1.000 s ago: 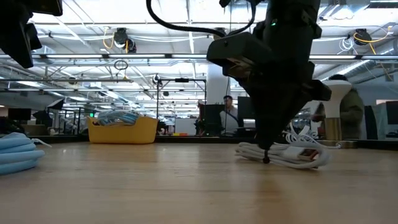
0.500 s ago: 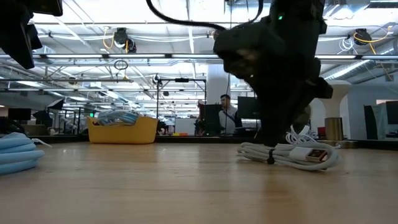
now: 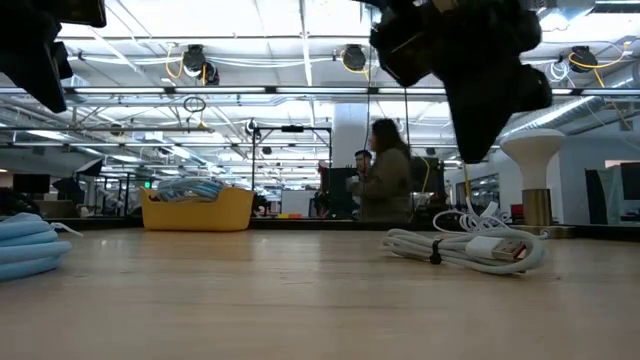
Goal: Pick & Place USB Port
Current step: Put the white charger cable into the gray bin
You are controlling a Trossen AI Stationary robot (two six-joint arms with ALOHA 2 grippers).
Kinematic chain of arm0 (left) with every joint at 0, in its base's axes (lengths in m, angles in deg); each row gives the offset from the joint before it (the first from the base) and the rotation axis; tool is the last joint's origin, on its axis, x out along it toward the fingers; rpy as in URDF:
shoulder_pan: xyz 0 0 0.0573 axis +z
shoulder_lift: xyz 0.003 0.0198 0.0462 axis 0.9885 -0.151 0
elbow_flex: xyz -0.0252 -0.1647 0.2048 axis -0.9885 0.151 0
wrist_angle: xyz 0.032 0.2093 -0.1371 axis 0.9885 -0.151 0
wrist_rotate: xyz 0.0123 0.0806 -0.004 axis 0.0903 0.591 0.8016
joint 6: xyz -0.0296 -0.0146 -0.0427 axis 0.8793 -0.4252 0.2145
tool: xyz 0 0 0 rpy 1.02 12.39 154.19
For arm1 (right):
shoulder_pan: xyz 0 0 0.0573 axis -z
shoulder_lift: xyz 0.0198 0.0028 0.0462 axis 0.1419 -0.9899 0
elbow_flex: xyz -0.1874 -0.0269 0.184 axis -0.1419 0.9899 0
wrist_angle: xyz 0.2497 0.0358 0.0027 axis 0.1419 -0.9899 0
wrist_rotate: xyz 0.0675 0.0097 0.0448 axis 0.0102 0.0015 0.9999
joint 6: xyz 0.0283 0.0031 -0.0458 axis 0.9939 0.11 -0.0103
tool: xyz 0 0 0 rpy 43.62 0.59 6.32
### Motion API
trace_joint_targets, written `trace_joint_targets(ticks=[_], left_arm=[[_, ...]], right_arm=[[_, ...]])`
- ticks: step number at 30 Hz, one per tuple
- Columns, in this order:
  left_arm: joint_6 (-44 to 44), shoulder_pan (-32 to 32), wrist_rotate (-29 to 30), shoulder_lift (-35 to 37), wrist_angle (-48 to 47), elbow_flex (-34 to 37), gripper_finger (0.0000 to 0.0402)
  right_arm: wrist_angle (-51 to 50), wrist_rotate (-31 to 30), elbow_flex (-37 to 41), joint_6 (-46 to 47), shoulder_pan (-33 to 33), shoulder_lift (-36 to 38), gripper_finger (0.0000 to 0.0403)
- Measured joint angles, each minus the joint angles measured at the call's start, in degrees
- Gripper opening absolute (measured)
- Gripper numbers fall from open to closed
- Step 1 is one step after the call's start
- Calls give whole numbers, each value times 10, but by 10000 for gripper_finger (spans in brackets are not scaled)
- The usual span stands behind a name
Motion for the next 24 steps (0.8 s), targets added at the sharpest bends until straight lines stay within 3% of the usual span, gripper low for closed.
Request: trace_joint_targets(ticks=[6,14,18,24], left_arm=[[-6,14,3,0,2,0,3],[-2,14,-2,0,4,0,3],[-1,14,-2,0,4,0,8],[5,14,-3,0,4,0,4]], right_arm=[[50,3,0,1,5,-26,97],[9,-26,0,6,11,-45,201],[34,-39,0,1,12,-45,215],[43,-40,0,-4,12,-48,206]])
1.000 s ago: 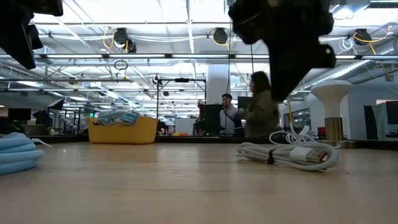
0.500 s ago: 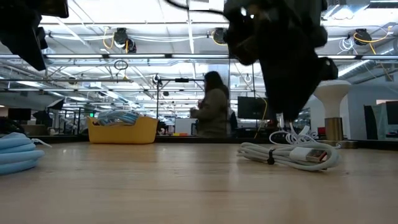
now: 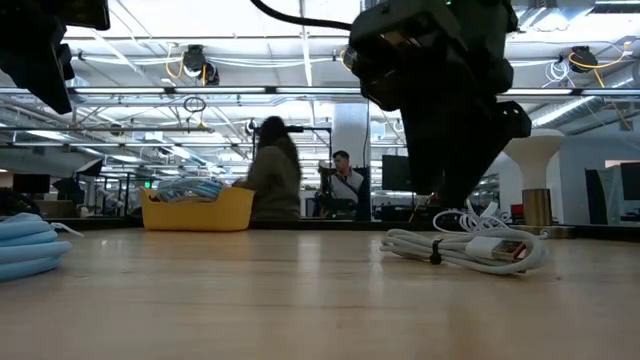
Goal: Pick & Place USB Port
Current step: Put the white charger cable into the gray bin
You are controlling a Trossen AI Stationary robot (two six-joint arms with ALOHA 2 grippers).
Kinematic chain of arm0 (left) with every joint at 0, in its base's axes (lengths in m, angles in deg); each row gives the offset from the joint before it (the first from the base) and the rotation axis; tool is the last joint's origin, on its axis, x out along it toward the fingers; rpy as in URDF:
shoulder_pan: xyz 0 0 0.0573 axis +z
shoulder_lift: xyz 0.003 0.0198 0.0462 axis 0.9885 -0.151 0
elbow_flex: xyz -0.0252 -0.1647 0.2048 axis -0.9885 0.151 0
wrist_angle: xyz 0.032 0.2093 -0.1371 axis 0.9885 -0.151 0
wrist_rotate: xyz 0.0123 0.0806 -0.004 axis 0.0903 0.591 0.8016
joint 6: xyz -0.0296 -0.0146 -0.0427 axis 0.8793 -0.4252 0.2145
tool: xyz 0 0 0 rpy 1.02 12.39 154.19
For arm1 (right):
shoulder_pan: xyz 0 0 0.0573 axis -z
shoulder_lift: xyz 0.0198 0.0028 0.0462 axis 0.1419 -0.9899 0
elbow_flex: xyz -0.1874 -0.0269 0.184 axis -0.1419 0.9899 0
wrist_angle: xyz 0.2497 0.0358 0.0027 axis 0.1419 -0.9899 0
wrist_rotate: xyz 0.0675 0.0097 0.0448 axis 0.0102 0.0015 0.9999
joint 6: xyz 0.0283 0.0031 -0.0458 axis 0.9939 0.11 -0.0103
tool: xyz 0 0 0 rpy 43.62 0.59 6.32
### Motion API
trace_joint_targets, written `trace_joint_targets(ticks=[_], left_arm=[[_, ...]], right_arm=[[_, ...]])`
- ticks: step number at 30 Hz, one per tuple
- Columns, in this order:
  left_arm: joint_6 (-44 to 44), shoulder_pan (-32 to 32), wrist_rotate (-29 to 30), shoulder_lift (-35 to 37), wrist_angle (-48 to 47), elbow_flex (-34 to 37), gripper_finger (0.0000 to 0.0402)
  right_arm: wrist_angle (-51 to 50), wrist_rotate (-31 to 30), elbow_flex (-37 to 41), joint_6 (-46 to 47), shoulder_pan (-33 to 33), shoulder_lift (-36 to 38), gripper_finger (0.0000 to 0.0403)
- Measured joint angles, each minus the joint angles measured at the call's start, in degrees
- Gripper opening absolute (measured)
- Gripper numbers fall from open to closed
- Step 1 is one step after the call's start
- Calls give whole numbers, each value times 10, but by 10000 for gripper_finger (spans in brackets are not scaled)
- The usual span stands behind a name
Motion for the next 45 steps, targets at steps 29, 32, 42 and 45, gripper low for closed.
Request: trace_joint_targets(ticks=[29,32,42,45], left_arm=[[8,0,-9,0,2,0,9],[8,0,-9,0,1,0,7],[-7,0,-9,0,-4,0,4],[-15,1,-9,0,-4,0,6]], right_arm=[[49,-13,0,-106,-8,-54,35],[-25,2,-6,-149,-18,-25,39],[-351,-15,-25,-67,-169,191,21],[-372,-14,-24,-13,-240,215,21]])
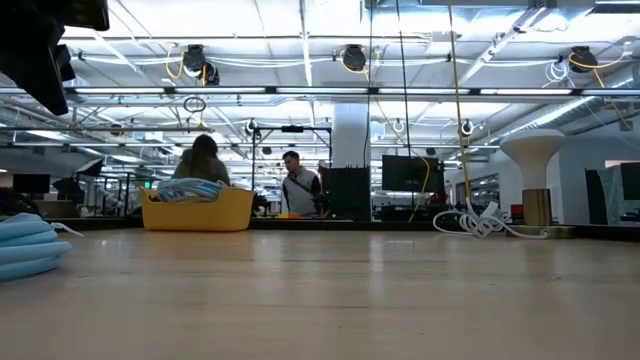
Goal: Pick & Place USB Port
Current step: Put the white charger cable into the gray bin, then put the purple charger cable into the gray bin
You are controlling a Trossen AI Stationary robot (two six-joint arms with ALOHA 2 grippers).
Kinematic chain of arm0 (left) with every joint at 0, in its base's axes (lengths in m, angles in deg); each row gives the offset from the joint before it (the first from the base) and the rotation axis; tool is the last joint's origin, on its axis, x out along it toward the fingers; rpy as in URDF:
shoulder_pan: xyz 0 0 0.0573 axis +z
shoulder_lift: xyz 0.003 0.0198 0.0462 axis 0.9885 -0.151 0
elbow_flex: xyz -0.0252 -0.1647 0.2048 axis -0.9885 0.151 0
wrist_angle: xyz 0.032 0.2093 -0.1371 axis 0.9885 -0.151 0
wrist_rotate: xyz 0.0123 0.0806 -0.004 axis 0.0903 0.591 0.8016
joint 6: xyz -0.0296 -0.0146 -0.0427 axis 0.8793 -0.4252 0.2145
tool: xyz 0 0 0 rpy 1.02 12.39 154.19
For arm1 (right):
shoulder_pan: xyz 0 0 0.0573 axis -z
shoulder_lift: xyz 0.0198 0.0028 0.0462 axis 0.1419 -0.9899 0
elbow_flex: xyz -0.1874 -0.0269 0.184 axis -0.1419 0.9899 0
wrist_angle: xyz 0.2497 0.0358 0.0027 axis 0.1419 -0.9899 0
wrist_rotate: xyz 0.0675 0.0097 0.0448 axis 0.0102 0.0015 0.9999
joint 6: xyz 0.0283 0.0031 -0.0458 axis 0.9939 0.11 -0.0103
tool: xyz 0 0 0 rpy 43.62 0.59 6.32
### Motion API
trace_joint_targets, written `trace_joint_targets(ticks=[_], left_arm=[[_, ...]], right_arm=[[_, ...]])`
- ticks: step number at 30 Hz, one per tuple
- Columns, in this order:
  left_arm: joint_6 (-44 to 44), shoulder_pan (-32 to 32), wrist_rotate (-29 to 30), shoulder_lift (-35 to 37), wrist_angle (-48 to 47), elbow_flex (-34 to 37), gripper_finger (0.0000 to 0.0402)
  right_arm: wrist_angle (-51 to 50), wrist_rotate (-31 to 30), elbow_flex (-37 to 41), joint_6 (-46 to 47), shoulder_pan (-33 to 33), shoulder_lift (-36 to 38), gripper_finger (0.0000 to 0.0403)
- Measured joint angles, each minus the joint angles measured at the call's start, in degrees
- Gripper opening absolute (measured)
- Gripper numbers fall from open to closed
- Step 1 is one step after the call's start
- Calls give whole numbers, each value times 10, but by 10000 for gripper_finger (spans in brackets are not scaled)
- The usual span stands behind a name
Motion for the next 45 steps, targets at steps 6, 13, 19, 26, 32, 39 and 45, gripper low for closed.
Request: trace_joint_targets(ticks=[6,13,19,26,32,39,45], left_arm=[[-22,15,-13,0,-5,0,3],[-26,24,-34,0,-6,0,13],[-26,24,-41,0,-5,0,3],[-23,24,-41,0,-5,0,4],[-20,24,-42,0,-4,0,10],[-20,24,-43,0,-4,0,8],[-20,24,-43,0,-3,0,6]], right_arm=[[32,15,1,19,-99,-62,21],[47,35,1,7,-153,-148,21],[35,11,1,-3,-166,-161,21],[50,-2,1,-3,-159,-158,24],[64,2,1,-4,-159,-158,26],[70,33,1,13,-158,-158,101],[77,40,1,26,-158,-158,171]])
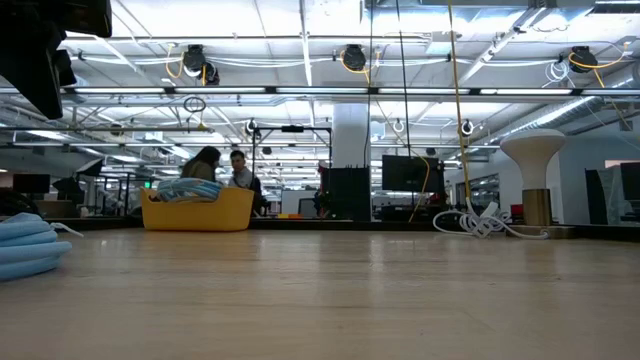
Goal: Pick & Place USB Port
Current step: Put the purple charger cable into the gray bin
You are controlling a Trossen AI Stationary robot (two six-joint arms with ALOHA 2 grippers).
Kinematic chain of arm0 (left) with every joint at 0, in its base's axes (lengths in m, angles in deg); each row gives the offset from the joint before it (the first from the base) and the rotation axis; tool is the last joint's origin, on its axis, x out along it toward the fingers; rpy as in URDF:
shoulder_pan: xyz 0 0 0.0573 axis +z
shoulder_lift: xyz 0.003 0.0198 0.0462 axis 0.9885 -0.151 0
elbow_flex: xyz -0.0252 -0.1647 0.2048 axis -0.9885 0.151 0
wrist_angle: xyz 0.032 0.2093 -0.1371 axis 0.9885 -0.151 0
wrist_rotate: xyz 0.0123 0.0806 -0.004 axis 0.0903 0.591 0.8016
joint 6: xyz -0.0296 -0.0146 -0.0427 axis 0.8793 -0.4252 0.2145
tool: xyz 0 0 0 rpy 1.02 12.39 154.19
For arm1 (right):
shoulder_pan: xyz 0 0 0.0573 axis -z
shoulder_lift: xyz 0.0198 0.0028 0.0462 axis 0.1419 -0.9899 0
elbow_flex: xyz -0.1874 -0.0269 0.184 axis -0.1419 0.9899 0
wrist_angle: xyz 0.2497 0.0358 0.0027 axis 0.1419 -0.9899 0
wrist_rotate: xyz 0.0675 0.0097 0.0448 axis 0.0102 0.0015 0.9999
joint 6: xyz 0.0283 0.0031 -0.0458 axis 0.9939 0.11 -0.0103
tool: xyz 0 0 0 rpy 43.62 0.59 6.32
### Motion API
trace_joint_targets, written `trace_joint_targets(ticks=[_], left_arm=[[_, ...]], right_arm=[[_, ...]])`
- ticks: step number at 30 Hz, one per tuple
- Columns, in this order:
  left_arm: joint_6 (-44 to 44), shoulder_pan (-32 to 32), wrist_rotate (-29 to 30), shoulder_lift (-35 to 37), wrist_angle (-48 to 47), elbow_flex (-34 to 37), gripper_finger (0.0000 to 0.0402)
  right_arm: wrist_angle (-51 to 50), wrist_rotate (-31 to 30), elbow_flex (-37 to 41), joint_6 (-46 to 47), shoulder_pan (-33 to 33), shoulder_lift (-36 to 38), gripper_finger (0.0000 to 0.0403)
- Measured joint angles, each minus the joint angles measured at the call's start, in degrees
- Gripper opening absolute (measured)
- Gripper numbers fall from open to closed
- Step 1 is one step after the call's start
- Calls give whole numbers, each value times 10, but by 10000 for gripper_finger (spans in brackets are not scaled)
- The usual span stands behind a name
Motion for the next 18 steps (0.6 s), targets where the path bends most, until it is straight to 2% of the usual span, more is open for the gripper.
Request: trace_joint_targets(ticks=[4,6,8,10,13,18], left_arm=[[1,0,0,0,0,0,7],[4,0,0,0,0,0,12],[4,0,2,0,0,0,12],[2,0,2,0,0,0,6],[3,0,15,0,1,0,4],[15,2,37,0,12,0,8]], right_arm=[[-31,1,-8,10,11,6,196],[-74,-34,-19,38,26,22,201],[-137,-64,-27,114,49,42,202],[-177,-45,-16,216,85,64,201],[-114,-2,52,346,132,114,202],[-26,55,190,389,172,131,218]])
